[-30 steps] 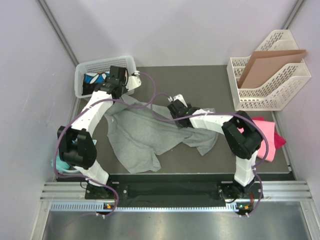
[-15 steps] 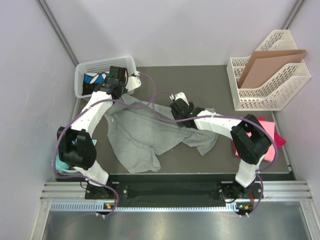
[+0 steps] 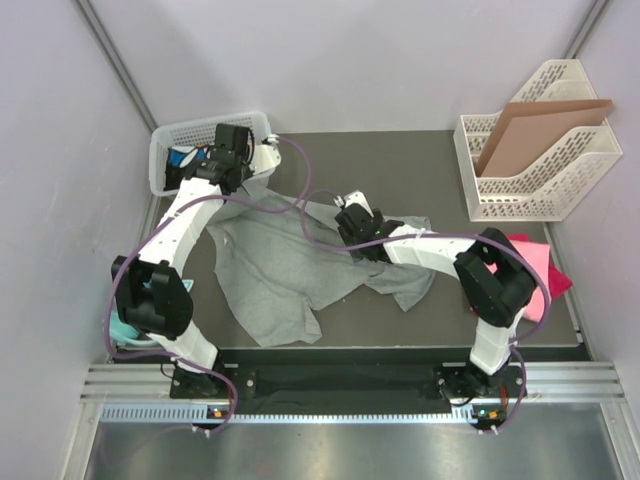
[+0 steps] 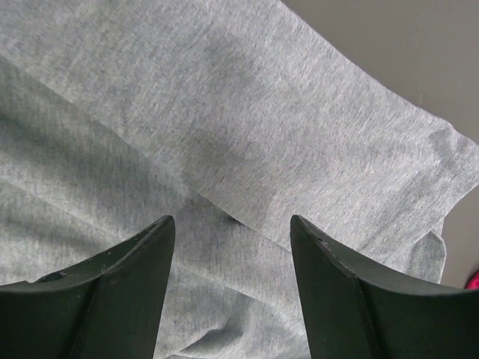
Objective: Fold and stack the t-shirts
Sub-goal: Flatten the tshirt out
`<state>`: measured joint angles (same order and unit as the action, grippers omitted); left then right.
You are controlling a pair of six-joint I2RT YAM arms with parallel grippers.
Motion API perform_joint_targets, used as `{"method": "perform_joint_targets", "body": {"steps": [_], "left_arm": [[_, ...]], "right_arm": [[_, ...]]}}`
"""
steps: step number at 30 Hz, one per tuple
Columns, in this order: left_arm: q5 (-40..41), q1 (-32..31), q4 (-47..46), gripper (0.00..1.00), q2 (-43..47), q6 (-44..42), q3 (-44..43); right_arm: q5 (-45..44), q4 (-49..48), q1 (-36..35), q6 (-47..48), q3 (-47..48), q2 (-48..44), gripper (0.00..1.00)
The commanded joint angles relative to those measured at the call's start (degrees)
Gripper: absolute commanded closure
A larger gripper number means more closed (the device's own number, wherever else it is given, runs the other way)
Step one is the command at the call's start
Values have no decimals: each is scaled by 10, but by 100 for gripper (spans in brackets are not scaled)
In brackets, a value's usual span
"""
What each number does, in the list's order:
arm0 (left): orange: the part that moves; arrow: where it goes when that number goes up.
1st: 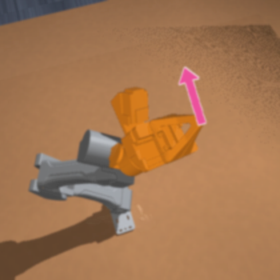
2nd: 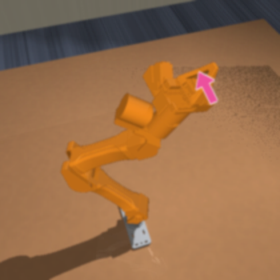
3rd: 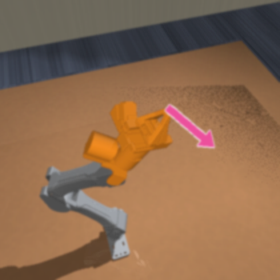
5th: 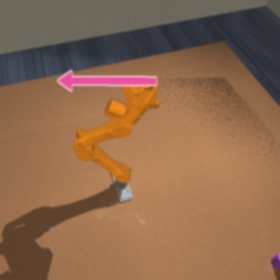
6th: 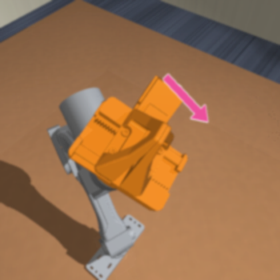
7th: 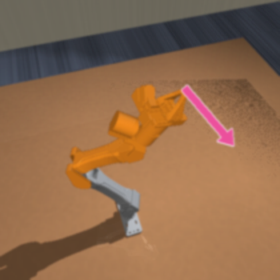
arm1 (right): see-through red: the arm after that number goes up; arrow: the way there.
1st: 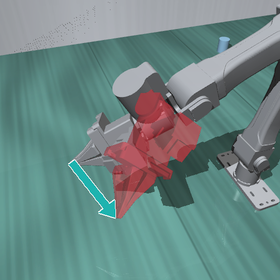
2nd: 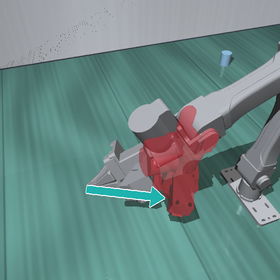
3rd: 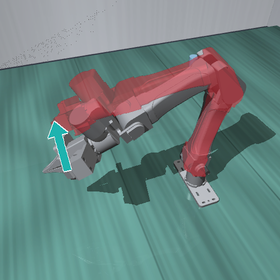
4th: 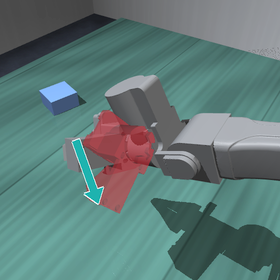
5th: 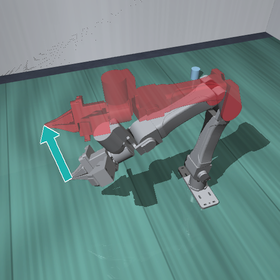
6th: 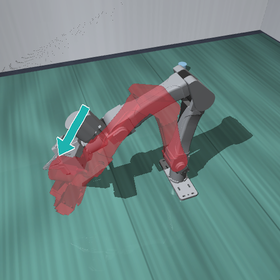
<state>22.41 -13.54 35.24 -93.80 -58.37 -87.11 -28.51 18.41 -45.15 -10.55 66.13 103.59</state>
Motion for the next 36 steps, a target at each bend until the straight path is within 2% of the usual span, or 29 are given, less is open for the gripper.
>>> {"method": "perform_joint_targets", "body": {"steps": [1,10,13,16,17,19,20,22,27,32,34,36], "left_arm": [[15,4,4,100,13,-8,-22],[14,4,11,100,20,-9,-20],[13,4,12,100,22,-10,-17],[15,4,5,100,25,-10,-17],[14,4,4,100,27,-10,-14],[11,4,3,100,29,-11,-13],[13,3,3,100,30,-11,-9],[16,3,-3,100,33,-16,-3],[20,3,-15,100,39,-24,13],[18,3,-14,100,41,-23,8],[18,3,-14,100,44,-22,7],[18,3,-11,100,46,-21,7]], "right_arm": [[-20,-21,3,-4,10,13,38],[-43,-41,47,5,11,45,45],[-53,-45,59,6,15,47,52],[-70,-48,66,8,16,49,65],[-70,-48,66,9,16,50,72],[-71,-48,71,8,15,51,78],[-71,-48,71,6,15,52,85],[-70,-47,73,5,15,52,90],[-80,-29,73,4,15,36,89],[-108,-4,72,2,6,6,78],[-113,-6,74,3,-5,-1,79],[-114,-7,81,3,-6,-1,87]]}}
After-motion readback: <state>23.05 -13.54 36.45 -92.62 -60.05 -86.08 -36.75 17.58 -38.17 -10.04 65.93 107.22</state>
